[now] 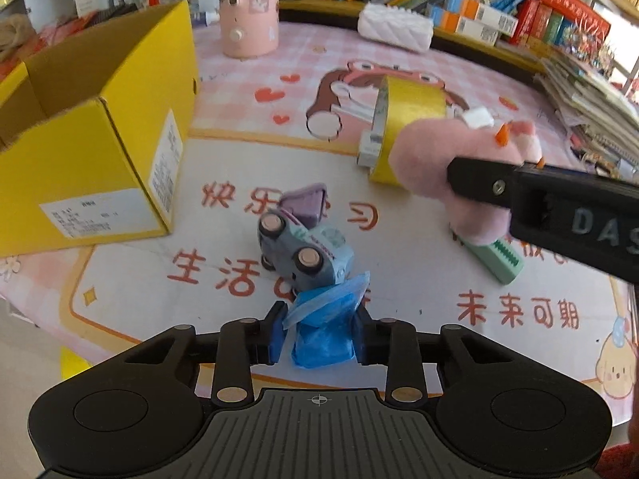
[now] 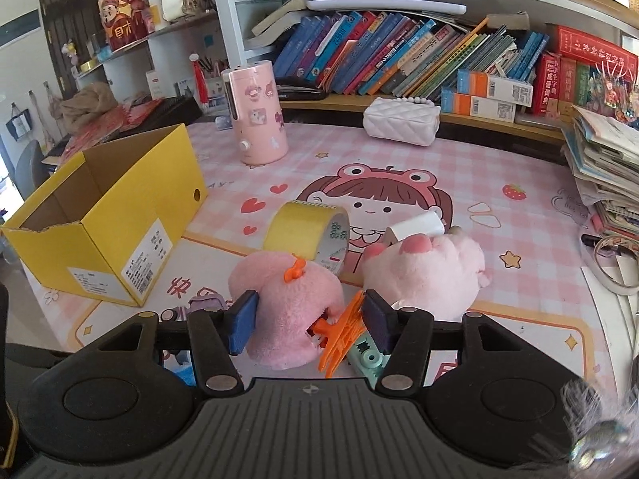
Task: Organize objects
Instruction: 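Grasp the blue toy figure with the left gripper while the right gripper grasps the pink plush pig, then carry the blue figure and pink pig over the yellow box with both grippers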
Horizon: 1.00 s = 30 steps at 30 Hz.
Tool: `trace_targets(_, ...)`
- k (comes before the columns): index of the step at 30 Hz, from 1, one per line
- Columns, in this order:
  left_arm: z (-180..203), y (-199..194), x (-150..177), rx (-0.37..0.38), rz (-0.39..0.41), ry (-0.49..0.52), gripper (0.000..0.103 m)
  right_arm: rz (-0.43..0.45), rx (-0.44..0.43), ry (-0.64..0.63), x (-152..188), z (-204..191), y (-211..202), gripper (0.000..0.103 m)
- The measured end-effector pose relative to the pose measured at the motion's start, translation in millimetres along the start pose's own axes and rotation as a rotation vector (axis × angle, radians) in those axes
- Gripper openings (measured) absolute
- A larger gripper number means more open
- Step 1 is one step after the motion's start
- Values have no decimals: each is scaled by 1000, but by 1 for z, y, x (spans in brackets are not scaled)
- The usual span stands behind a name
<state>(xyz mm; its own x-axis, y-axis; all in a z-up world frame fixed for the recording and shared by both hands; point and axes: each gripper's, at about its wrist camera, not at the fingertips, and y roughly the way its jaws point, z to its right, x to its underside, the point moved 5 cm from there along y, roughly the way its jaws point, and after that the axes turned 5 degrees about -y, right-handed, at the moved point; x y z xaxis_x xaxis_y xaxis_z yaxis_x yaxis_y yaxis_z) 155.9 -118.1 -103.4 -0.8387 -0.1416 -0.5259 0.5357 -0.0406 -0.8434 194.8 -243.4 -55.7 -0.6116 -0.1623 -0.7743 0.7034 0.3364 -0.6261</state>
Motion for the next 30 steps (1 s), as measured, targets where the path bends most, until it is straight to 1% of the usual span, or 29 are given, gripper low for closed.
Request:
trace_targets(4,-9,-16,-7,-10,68,-21,31,13,-9,10,-2,-5,-1,54)
trace_targets(7,-21,-24,-10,-14,103,-49,31,22,-6,6,-5,-12,-3,55)
trace_targets(11,-37,-33,-13,1,138,-73,31,22,15,3,-5,-22,-5,55)
trace_targets(17,-65,-50,-16,43,195,-55,31,51,65,3,-5,-50,-16,55)
trace_targets(20,-87,-61,-16,58,216,-39,31,69,95,21,-6,-69,-23,54)
trace_targets(23,-114,-71,-15,61,236,-36,31,75,110,34,-4,-96,-25,54)
trace_targets(26,-147,-79,-11,58,227,-70,31,60,115,33,0,-128,-25,54)
trace_targets(30,-187,-90,-7,52,239,-111,31,24,99,4,9,-174,-23,54)
